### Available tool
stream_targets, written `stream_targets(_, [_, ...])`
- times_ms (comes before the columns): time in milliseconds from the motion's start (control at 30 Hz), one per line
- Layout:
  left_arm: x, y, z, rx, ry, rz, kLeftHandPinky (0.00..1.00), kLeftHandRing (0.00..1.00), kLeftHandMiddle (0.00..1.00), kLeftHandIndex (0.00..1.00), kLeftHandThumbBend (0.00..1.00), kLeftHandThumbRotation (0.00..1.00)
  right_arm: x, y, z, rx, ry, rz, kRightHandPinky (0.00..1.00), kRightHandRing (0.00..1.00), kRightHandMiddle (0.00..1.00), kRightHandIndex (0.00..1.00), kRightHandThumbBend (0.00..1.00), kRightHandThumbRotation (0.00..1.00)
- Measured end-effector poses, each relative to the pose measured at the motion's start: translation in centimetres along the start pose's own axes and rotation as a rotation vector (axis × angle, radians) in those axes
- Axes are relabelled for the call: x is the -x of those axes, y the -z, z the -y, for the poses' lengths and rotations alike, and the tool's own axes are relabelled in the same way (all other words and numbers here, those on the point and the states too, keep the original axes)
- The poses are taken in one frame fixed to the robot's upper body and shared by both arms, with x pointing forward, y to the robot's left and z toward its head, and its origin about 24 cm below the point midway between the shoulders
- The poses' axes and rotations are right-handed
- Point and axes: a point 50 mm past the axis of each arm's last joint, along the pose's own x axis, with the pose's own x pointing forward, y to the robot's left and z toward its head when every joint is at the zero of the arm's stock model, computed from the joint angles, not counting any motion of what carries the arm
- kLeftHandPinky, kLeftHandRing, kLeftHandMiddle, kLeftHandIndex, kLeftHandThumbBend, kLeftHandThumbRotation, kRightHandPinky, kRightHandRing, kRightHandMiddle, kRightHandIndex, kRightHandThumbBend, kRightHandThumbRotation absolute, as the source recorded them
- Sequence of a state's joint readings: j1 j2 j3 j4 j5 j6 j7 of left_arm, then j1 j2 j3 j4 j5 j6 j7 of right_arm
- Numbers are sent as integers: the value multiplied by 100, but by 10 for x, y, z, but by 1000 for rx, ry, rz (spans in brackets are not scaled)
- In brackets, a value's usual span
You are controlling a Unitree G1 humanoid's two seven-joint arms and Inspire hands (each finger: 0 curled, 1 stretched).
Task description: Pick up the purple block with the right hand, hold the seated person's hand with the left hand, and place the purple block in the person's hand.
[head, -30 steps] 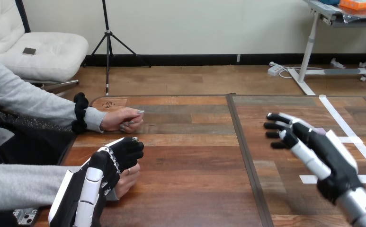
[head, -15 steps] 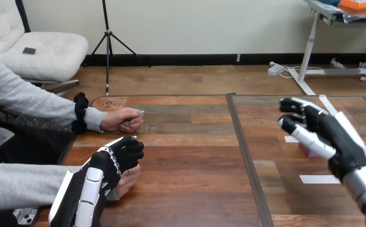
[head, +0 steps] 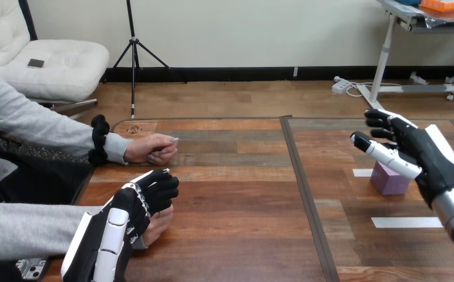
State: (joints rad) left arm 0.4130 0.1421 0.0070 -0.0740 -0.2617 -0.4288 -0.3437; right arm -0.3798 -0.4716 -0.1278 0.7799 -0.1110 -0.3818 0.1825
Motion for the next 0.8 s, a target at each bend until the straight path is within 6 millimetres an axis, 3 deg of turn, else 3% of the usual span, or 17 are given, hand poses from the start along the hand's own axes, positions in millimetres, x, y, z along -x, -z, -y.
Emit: stream_targets(800, [1,0,0,0,-9,-4,77,76,78,78,55,100,-27,9,8,147,40,-227,85,95,96,93,100,59])
